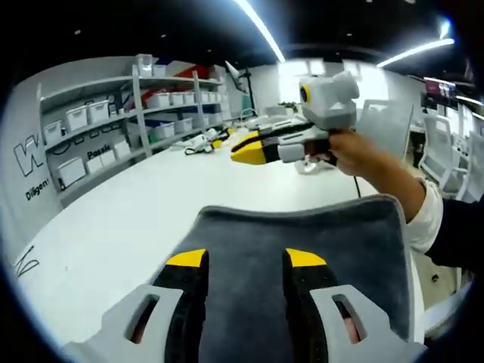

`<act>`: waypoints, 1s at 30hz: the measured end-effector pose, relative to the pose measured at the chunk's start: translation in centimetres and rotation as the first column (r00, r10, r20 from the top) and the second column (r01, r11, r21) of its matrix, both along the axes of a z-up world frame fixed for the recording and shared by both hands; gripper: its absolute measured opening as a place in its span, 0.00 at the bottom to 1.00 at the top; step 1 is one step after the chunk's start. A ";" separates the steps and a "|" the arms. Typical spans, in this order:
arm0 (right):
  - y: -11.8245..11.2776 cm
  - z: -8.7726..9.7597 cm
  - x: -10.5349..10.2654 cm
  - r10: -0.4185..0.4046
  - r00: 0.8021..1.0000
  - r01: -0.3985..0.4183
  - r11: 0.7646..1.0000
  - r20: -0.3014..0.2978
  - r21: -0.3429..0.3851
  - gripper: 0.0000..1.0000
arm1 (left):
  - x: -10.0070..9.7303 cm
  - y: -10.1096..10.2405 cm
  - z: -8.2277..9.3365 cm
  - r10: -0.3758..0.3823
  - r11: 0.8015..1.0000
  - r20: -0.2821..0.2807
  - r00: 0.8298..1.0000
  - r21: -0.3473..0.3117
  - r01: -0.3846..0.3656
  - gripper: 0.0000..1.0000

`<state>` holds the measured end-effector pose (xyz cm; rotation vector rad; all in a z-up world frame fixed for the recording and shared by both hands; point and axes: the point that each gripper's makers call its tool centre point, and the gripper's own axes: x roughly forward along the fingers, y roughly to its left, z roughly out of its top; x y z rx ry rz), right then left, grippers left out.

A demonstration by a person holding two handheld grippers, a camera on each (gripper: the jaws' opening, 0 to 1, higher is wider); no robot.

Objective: Open the folded towel by lifting each exposed corner and separating the folded layers until the towel lies flat within the target outline without major curled edges

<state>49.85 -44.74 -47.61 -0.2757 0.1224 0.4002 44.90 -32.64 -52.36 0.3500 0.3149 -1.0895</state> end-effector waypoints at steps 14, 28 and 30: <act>1.0 -1.0 -6.8 0.033 0.993 -0.039 0.998 -0.118 -0.053 0.18 | 2.7 -1.9 -0.5 -0.027 0.998 0.037 0.999 0.061 0.025 0.37; 0.9 -3.4 -11.9 -0.007 0.983 -0.002 0.999 -0.186 -0.044 0.18 | 4.6 -5.1 -1.8 -0.054 0.999 -0.053 0.997 0.004 0.054 0.35; 1.2 -3.7 -12.9 -0.015 0.981 0.007 0.999 -0.192 -0.040 0.18 | 4.7 -5.4 -1.9 -0.060 0.998 -0.068 0.996 -0.009 0.059 0.34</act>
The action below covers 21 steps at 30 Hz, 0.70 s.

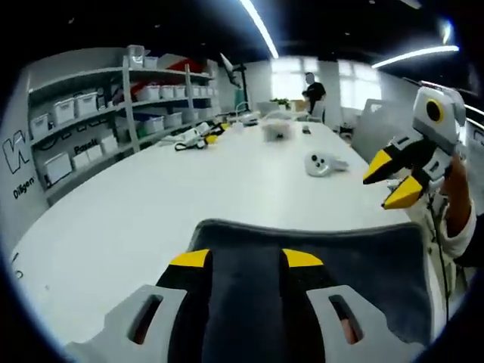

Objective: Open the folded towel by lifting each exposed corner and separating the folded layers until the towel lies flat within the target outline without major curled edges

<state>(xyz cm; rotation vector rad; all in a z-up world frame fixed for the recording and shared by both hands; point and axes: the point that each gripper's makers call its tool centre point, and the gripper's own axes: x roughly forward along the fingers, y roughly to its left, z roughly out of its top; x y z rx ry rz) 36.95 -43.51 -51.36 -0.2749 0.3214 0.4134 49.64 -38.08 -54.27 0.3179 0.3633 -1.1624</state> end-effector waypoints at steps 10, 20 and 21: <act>0.9 -2.2 -3.5 -0.040 0.999 0.040 0.999 -0.034 0.000 0.10 | 2.5 -0.3 -0.6 0.020 1.000 0.057 0.998 -0.017 -0.019 0.21; 0.1 -2.7 -6.1 -0.100 0.994 0.100 0.995 -0.042 -0.006 0.01 | 3.0 -2.4 -1.5 0.005 0.999 -0.017 1.000 -0.049 -0.006 0.07; -0.1 -2.8 -6.4 -0.101 0.994 0.101 0.995 -0.045 -0.006 0.00 | 3.1 -2.7 -1.5 0.005 0.999 -0.019 1.000 -0.052 -0.006 0.07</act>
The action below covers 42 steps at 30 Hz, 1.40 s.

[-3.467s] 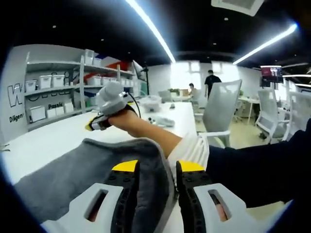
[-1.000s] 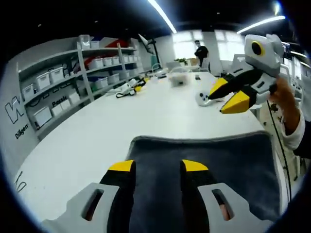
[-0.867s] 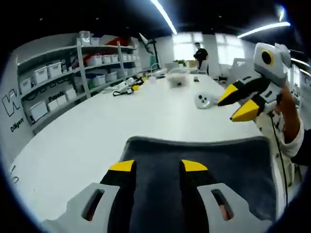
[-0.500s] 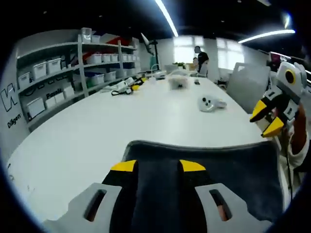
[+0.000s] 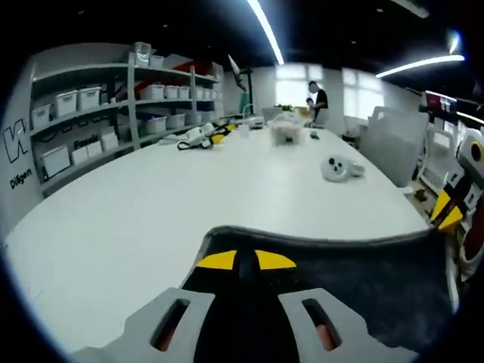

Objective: Open the folded towel by lifting each exposed corner and separating the folded layers until the towel lies flat within the target outline without major curled edges

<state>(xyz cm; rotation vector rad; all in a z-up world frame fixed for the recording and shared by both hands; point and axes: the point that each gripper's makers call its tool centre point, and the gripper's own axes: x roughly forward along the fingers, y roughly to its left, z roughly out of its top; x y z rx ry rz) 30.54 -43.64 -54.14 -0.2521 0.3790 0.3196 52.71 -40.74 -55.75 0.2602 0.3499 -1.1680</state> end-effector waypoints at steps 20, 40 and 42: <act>-1.6 -2.9 -1.9 -0.080 0.996 0.080 0.996 -0.034 0.023 0.00 | 2.2 -3.4 -1.1 0.009 0.997 0.014 1.000 0.070 -0.010 0.01; 0.2 -3.3 -0.3 -0.049 0.998 0.048 0.998 -0.032 -0.034 0.00 | 3.2 -3.8 -2.8 0.011 0.997 -0.083 0.996 0.075 -0.004 0.01; 0.1 -3.8 -0.5 -0.048 0.998 0.046 0.998 -0.047 -0.030 0.00 | 3.2 -3.9 -2.7 0.007 0.997 -0.082 0.997 0.080 -0.001 0.01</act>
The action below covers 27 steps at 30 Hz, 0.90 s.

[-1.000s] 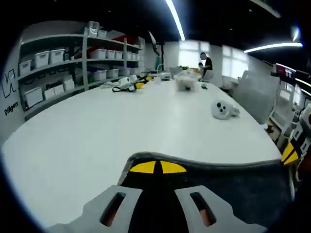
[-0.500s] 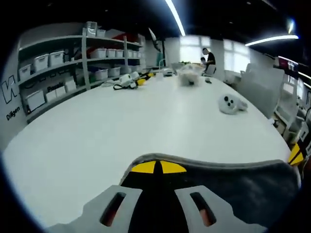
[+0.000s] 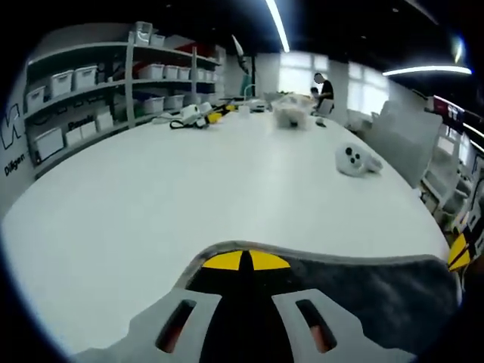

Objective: Open the folded towel by lifting each exposed corner and separating the folded layers until the towel lies flat within the target outline without major curled edges

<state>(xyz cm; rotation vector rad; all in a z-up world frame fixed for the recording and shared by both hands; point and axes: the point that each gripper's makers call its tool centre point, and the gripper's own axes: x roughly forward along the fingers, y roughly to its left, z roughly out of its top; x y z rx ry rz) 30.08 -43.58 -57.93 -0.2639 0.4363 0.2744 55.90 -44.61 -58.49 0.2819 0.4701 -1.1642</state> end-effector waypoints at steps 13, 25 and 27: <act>-0.9 -0.6 -1.6 -0.017 1.000 0.016 0.998 0.014 0.059 0.00 | 0.8 -0.7 -0.2 0.012 1.000 -0.035 0.999 0.008 -0.012 0.01; -1.4 -0.9 -2.5 -0.044 0.999 0.044 0.999 -0.019 0.024 0.00 | 1.9 -1.9 -0.5 0.014 0.999 -0.054 0.998 -0.027 -0.016 0.01; -1.4 -1.0 -2.7 -0.051 0.998 0.051 0.998 -0.028 0.020 0.00 | 1.6 -1.9 -0.6 0.019 0.999 -0.062 0.998 -0.028 -0.021 0.01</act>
